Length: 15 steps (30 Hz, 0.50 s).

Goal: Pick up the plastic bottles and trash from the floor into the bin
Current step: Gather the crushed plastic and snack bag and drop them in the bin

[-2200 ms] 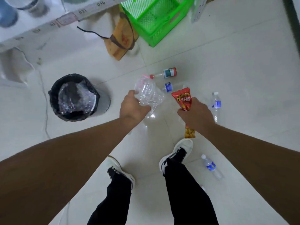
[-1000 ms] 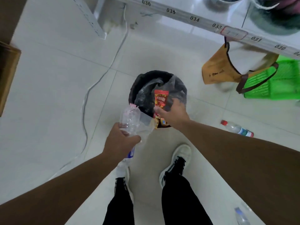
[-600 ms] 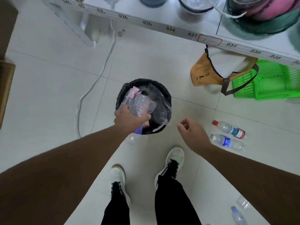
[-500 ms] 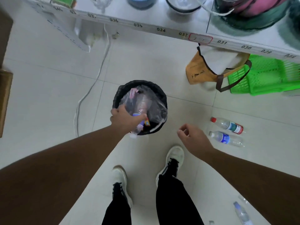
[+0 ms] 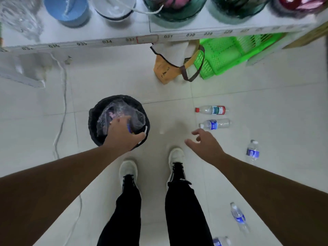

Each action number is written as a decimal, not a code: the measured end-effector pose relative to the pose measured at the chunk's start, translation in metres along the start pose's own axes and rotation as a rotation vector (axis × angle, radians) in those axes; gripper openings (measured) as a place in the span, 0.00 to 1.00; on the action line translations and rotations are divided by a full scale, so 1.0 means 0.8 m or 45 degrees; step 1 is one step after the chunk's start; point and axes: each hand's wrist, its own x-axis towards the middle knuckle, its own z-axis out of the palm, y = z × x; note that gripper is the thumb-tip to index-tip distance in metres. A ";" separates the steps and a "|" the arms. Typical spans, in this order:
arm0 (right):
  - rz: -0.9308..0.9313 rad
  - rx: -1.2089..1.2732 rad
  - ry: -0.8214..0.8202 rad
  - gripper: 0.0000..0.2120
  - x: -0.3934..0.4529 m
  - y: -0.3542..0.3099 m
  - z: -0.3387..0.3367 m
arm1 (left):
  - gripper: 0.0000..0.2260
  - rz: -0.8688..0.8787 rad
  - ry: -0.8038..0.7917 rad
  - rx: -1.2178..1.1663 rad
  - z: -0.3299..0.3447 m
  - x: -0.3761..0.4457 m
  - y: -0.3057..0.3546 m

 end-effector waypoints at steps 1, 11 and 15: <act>0.033 0.033 0.023 0.29 -0.009 0.007 -0.004 | 0.42 0.043 -0.026 0.031 -0.001 -0.003 0.011; 0.314 0.455 0.206 0.33 -0.113 0.108 -0.021 | 0.41 0.335 -0.245 0.287 0.020 -0.053 0.129; 0.424 0.529 0.178 0.39 -0.140 0.186 -0.010 | 0.39 0.371 -0.283 0.313 0.074 -0.071 0.172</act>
